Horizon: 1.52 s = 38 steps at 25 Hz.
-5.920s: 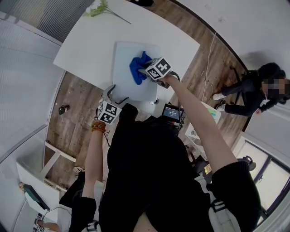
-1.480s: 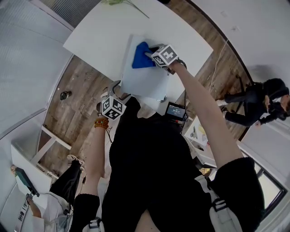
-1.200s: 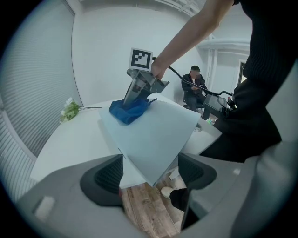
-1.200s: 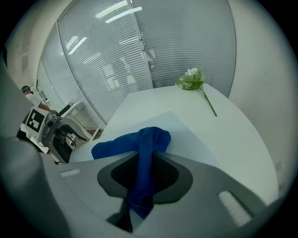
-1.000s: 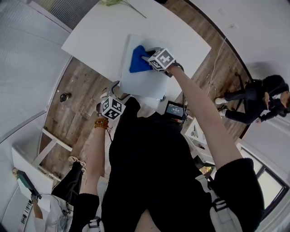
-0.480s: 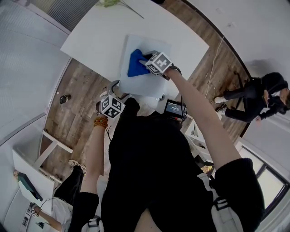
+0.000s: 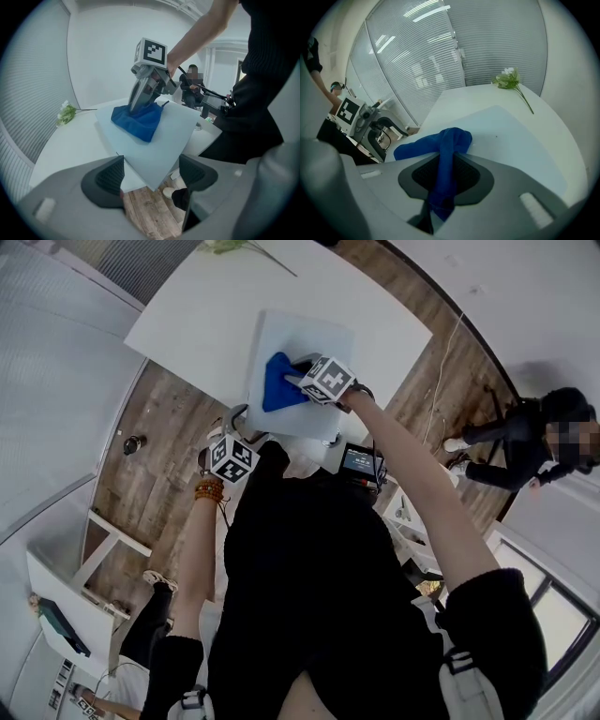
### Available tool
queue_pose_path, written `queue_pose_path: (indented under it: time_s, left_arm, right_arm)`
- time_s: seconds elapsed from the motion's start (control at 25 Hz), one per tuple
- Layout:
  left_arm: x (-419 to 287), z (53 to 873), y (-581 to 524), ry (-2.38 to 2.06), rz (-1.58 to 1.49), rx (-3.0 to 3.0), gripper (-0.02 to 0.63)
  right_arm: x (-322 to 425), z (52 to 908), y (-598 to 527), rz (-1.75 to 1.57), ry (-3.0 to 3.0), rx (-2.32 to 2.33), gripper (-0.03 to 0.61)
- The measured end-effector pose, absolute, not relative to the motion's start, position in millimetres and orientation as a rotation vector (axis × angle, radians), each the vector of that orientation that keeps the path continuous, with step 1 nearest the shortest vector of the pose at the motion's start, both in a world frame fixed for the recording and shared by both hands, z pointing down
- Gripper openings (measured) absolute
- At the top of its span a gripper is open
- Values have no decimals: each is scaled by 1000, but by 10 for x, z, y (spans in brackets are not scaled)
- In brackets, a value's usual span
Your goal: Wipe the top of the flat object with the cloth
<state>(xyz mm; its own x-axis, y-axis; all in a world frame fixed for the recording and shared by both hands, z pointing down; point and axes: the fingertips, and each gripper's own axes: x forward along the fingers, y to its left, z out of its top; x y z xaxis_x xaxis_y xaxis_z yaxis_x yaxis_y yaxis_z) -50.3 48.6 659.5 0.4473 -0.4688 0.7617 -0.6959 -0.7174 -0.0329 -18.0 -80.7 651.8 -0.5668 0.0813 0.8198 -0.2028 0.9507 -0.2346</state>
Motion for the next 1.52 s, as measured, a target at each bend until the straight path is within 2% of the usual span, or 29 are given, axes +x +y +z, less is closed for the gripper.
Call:
queue_pose_path:
  time_s: [1.36, 1.52]
  left_arm:
    - [-493, 6681, 535, -1058, 1121, 2355, 373]
    - [-504, 6689, 567, -1072, 1125, 2336, 357]
  right_arm:
    - [-279, 6507, 586, 399, -2101, -289, 98]
    - [-266, 6426, 602, 397, -2105, -338, 98]
